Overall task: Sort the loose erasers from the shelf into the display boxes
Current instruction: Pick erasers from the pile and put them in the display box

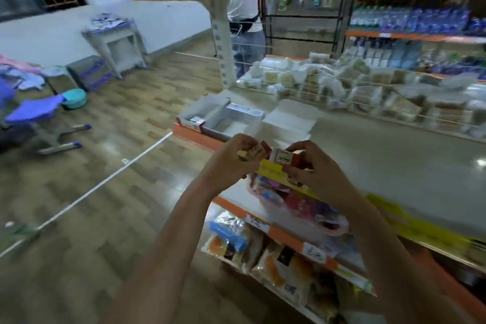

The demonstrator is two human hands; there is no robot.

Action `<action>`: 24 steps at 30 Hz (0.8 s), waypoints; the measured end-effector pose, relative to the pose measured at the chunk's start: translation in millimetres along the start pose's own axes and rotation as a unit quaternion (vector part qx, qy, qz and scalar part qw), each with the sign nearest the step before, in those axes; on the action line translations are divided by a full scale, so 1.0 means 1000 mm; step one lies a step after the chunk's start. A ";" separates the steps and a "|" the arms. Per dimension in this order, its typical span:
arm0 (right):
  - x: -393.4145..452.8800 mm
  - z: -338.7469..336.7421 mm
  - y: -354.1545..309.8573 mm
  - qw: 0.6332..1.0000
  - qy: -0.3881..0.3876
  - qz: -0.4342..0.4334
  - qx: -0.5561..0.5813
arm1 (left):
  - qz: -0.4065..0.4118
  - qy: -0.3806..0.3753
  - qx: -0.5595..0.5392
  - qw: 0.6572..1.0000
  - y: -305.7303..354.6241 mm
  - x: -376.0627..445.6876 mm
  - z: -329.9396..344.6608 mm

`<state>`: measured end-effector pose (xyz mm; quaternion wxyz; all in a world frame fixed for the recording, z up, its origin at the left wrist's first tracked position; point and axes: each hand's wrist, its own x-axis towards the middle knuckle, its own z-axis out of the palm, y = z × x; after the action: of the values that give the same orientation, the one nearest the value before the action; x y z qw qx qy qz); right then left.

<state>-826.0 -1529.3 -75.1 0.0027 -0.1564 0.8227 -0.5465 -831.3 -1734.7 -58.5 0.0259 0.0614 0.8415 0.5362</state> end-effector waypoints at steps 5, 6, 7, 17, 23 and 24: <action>0.059 0.045 -0.015 0.998 0.009 -0.041 -0.051 | -0.002 0.039 0.027 0.999 -0.037 0.033 -0.060; 0.074 0.052 -0.017 0.996 0.014 -0.049 -0.069 | -0.005 0.046 0.022 0.999 -0.044 0.043 -0.071; 0.090 0.059 -0.018 0.994 0.020 -0.057 -0.087 | -0.008 0.052 0.017 0.998 -0.051 0.053 -0.082; 0.246 0.118 -0.023 0.970 -0.015 -0.086 -0.229 | -0.011 0.078 0.061 0.995 -0.101 0.159 -0.189; 0.294 0.160 -0.017 0.938 -0.071 -0.047 -0.337 | -0.008 0.050 0.071 0.996 -0.132 0.206 -0.224; 0.301 0.167 -0.017 0.932 -0.078 -0.038 -0.353 | -0.007 0.041 0.071 0.997 -0.137 0.214 -0.228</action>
<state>-1078.4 -1763.7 -76.7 -0.0090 -0.2210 0.9531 -0.2065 -1078.6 -1969.4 -81.5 -0.0093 0.0353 0.8781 0.4772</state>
